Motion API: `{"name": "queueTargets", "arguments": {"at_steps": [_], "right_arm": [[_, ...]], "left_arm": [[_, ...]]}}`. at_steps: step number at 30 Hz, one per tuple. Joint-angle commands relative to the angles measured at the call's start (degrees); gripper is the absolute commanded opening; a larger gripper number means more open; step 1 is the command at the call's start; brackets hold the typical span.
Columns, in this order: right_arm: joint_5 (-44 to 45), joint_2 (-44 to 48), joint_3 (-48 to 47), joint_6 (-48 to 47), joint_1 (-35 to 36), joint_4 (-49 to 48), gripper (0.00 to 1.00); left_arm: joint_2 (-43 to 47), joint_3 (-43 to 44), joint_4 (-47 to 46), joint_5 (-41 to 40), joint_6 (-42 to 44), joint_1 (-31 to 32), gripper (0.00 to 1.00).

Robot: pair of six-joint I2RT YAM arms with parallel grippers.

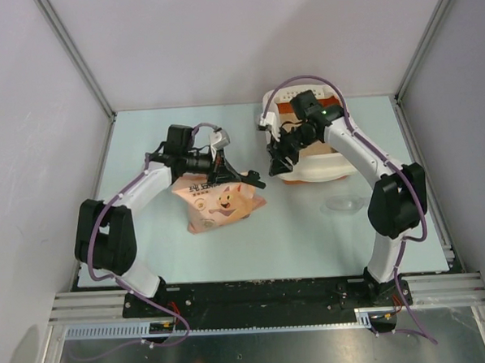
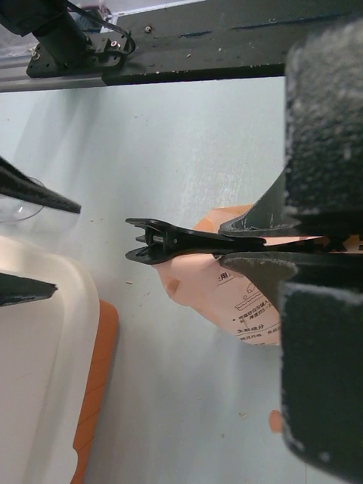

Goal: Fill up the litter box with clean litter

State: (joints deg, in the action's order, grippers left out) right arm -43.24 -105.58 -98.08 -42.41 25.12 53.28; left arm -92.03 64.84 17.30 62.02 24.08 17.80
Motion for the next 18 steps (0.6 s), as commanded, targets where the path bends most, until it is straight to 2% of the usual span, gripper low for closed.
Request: {"name": "queueTargets", "arguments": {"at_steps": [1, 18], "right_arm": [[-4.13, 1.78, -0.80, -4.08, 2.38, 1.93, 0.56], [-2.55, -1.21, 0.00, -3.29, 4.93, 0.61, 0.57]], "left_arm": [[3.35, 0.38, -2.36, 2.14, 3.61, 1.71, 0.00], [4.31, 0.55, -2.45, 0.47, 4.58, 2.76, 0.00]]}}
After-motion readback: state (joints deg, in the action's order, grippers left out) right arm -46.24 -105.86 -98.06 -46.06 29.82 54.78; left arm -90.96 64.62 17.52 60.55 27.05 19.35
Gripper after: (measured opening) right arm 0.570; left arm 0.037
